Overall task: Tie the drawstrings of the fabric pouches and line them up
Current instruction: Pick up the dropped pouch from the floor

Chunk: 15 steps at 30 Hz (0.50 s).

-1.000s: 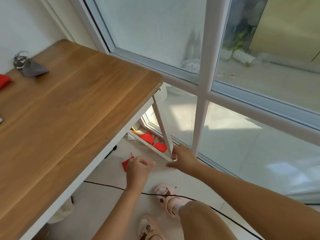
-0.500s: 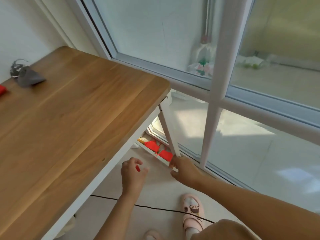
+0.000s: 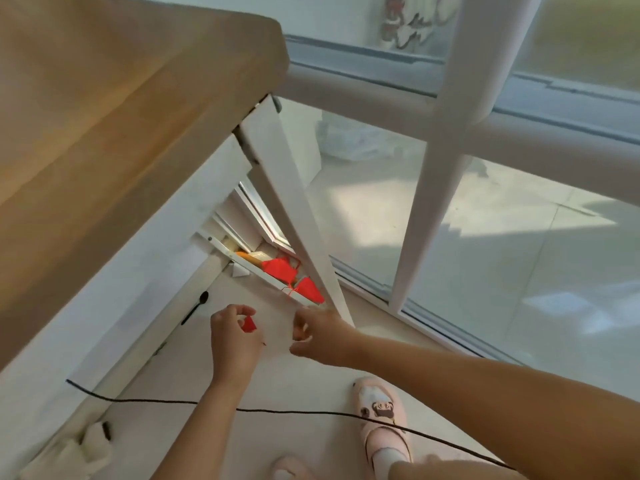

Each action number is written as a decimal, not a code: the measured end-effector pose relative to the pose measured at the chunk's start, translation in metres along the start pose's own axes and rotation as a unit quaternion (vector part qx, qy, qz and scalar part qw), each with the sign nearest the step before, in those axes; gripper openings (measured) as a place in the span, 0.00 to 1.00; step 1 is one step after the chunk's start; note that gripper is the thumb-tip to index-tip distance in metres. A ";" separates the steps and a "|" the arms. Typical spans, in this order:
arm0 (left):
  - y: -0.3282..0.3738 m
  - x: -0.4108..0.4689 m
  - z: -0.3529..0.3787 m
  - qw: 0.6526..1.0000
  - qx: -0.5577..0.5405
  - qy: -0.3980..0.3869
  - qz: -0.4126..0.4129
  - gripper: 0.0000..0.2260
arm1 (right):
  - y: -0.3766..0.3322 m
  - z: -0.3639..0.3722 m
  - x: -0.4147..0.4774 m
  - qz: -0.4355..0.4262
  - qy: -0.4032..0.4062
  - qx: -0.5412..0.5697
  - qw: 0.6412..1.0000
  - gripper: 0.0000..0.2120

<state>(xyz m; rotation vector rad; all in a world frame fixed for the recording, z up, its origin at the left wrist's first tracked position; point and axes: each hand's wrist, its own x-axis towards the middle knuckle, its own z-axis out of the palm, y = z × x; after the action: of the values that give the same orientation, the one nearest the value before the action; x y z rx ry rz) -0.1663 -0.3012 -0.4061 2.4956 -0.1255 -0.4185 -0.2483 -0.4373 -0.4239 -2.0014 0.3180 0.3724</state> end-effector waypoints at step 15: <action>-0.032 0.033 0.081 0.997 -0.055 -0.021 -0.043 0.10 | 0.084 -0.020 0.002 0.154 -0.132 -0.015 0.979 0.17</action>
<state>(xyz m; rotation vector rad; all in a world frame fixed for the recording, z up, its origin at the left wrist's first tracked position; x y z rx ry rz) -0.1613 -0.3254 -0.4963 2.3905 -0.0101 -0.4995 -0.2756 -0.4921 -0.4846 -1.9041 0.4564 0.8356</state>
